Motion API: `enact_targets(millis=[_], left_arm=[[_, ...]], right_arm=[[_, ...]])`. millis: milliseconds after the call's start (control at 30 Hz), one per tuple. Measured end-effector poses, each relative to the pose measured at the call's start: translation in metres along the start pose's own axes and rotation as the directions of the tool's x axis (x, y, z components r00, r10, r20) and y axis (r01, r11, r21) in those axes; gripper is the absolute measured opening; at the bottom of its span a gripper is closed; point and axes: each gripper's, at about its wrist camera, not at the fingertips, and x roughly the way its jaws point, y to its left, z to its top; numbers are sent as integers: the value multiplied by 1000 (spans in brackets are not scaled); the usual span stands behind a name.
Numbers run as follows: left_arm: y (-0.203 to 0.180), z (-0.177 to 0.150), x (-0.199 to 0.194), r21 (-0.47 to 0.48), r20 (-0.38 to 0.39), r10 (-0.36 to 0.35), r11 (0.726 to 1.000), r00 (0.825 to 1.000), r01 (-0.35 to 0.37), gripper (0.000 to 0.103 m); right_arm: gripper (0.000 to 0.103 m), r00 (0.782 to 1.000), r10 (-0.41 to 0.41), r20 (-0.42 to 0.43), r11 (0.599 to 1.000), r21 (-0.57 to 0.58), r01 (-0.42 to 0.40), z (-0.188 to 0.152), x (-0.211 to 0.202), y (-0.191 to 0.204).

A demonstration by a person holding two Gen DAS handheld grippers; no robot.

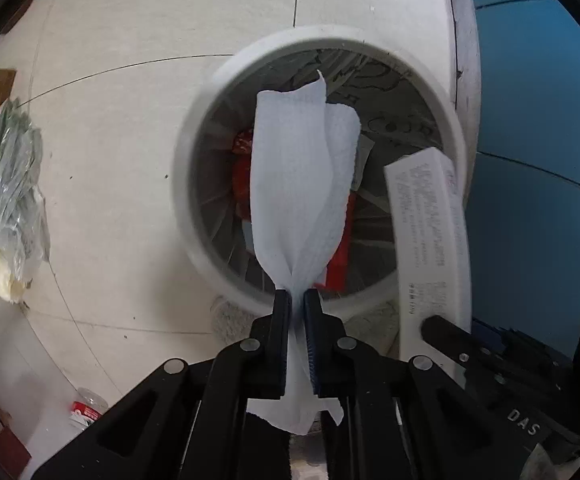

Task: Collect trash
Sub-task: 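Carry tissue and strip to the wastebasket and open both tools over it, then grasp the green pepper with the right tool while the left tool grasps the celery piece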

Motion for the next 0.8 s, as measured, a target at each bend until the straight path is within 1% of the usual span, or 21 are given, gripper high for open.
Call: enact_targets(millis=[67,133,167,200,267,333,400,433,500,567,633,667,700,767,800], left_arm=[[2,2,5,-8,-5,29,1000,1000,-29,9],[5,2,4,-13,14,58,998,998,-58,32],[5,2,1,-17,24,71,997,997,-71,72],[6,2,-2,-21,36,80,997,996,-80,101],[10,-1,-11,-24,68,100,995,993,-98,103],[16,-6,-26,-38,97,117,993,988,-113,103],[16,-10,-44,-48,127,132,991,983,-127,103],[20,-16,-57,-55,149,152,988,977,-146,103],[23,-23,-76,-71,179,182,983,967,-172,103],[26,-35,-99,-84,217,230,973,949,-217,103],[31,-54,-128,-99,257,261,965,930,-244,103],[34,-63,-139,-103,276,265,964,924,-246,103],[34,-74,-154,-109,297,271,962,916,-249,103],[32,-96,-186,-121,348,284,959,893,-258,103],[31,-107,-203,-122,376,287,958,881,-260,103]], right_arm=[[40,1000,6,-29,1000,19,-5,12,15,-8],[57,999,4,-40,1000,27,-3,18,19,-16],[72,1000,4,-31,1000,26,-3,18,18,-18],[79,1000,4,-24,1000,23,-3,16,14,-14],[84,1000,2,-6,1000,21,-2,14,4,-14],[87,1000,-27,14,1000,11,26,10,-11,-9],[90,997,-66,39,998,-7,66,5,-25,-4],[91,995,-83,50,996,-25,84,2,-31,-1],[93,985,-145,90,987,-53,150,-7,-49,5],[94,972,-193,134,976,-75,204,-19,-68,13],[101,959,-224,173,966,-89,242,-33,-86,19],[102,952,-237,194,962,-93,258,-40,-97,23],[102,945,-244,219,958,-97,270,-50,-112,30],[102,938,-241,250,957,-100,272,-67,-137,37],[102,931,-242,274,955,-105,279,-80,-154,45]])
